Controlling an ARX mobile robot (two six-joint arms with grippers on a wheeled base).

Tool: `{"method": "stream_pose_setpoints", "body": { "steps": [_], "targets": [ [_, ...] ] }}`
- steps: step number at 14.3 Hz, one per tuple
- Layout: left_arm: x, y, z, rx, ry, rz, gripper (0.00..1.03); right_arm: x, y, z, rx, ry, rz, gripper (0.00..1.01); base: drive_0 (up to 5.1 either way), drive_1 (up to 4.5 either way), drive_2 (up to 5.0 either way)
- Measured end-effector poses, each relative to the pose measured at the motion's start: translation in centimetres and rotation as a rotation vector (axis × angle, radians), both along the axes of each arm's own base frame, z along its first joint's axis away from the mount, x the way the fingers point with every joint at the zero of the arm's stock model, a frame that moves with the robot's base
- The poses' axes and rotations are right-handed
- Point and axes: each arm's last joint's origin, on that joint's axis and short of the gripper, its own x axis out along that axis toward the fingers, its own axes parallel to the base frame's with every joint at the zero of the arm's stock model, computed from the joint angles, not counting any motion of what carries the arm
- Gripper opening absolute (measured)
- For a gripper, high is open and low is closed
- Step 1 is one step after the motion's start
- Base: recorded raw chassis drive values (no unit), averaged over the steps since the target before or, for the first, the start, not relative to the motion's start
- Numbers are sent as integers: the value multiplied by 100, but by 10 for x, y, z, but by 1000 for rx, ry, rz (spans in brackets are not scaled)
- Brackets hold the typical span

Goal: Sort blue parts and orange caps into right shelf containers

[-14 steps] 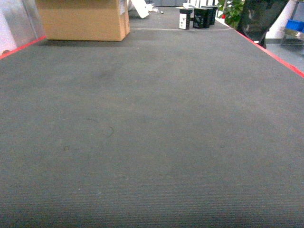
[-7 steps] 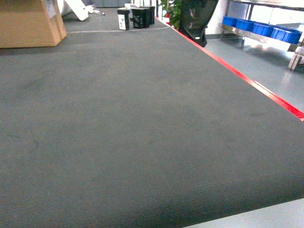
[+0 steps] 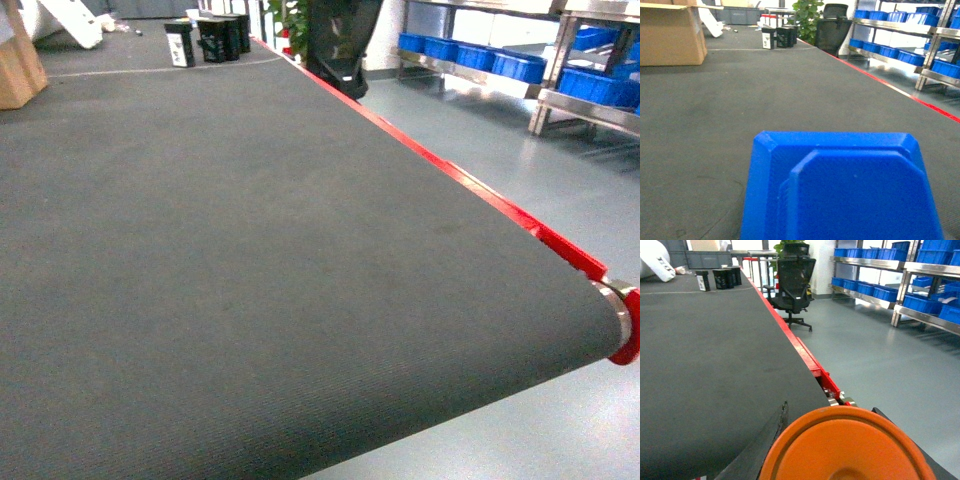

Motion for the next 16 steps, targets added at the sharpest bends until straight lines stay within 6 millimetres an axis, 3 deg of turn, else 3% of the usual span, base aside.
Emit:
{"method": "stream_pose_setpoints", "body": {
  "steps": [16],
  "targets": [
    [0, 0, 0, 0, 0, 0, 41, 0, 0, 0, 0, 0, 0, 42, -156, -156, -156]
  ]
}}
